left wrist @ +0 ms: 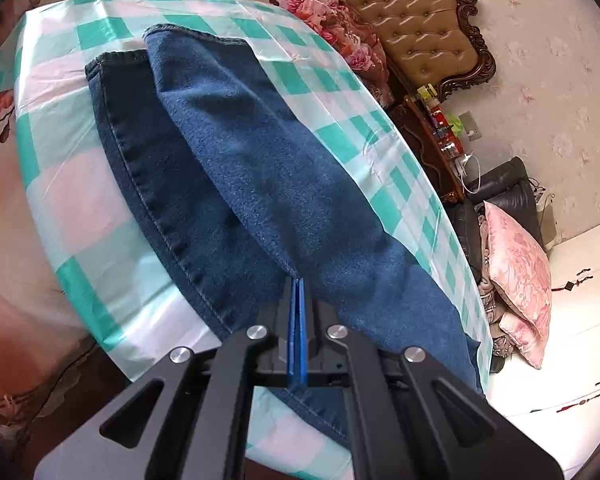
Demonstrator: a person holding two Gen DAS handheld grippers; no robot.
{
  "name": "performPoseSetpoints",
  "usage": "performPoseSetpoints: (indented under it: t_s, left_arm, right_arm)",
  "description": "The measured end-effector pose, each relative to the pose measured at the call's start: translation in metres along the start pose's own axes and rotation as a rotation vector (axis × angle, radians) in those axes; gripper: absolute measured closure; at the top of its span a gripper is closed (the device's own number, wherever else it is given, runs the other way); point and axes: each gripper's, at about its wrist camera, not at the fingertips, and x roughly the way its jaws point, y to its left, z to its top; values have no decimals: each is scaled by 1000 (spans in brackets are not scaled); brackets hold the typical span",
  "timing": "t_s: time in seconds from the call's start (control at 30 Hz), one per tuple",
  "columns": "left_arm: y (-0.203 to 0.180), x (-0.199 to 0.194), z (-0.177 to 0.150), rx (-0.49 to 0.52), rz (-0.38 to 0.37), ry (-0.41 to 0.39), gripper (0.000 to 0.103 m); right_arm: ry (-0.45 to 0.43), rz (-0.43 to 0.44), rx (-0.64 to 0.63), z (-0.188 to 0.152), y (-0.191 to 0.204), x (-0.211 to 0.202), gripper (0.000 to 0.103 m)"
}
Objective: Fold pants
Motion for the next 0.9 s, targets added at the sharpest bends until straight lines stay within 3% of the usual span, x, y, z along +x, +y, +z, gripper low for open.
performPoseSetpoints:
  t_s: [0.07, 0.1, 0.2, 0.33, 0.57, 0.6, 0.67, 0.77, 0.9]
  left_arm:
    - [4, -3, 0, 7, -5, -3, 102]
    - [3, -4, 0, 10, -7, -6, 102]
    - [1, -4, -1, 18, -7, -8, 102]
    - [2, -1, -1, 14, -7, -4, 102]
    - [5, 1, -1, 12, -12, -1, 102]
    - [6, 3, -1, 12, -11, 5, 102]
    - [6, 6, 1, 16, -6, 13, 102]
    - [-4, 2, 9, 39, -19, 3, 102]
    - [-18, -33, 12, 60, -57, -66, 102]
  right_arm:
    - [-9, -1, 53, -8, -8, -11, 42]
    - [-16, 14, 107, -15, -16, -19, 40]
    - [-10, 64, 254, -36, -37, -29, 38]
    - [50, 152, 334, -59, -33, -18, 39]
    - [56, 139, 387, -65, -22, -1, 39]
    - [47, 130, 382, -63, -19, 1, 41]
    - [35, 73, 351, -55, -12, 5, 85]
    - [3, 47, 288, -35, 2, -1, 90]
    - [-187, 133, 169, 0, 37, -61, 91]
